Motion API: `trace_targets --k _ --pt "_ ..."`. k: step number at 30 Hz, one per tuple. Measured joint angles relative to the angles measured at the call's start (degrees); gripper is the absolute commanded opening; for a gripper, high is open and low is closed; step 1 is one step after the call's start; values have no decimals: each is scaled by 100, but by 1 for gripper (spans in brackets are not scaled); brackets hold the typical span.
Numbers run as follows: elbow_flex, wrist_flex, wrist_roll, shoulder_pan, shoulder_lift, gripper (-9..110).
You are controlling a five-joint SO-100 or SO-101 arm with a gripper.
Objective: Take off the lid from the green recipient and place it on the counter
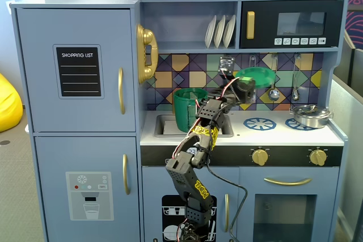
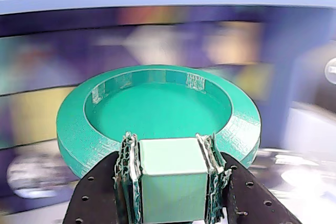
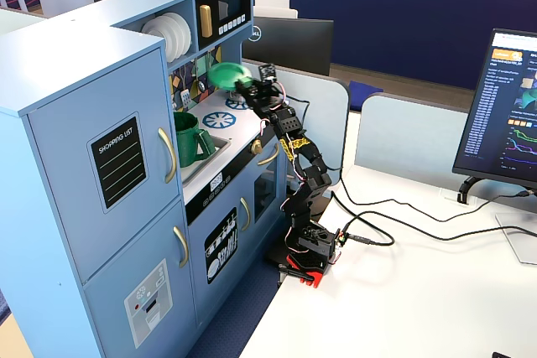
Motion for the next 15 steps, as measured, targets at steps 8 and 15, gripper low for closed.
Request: trace_targets --k 8,15 --pt "1274 -633 132 114 -202 0" --pt "2637 -1380 132 105 -211 0"
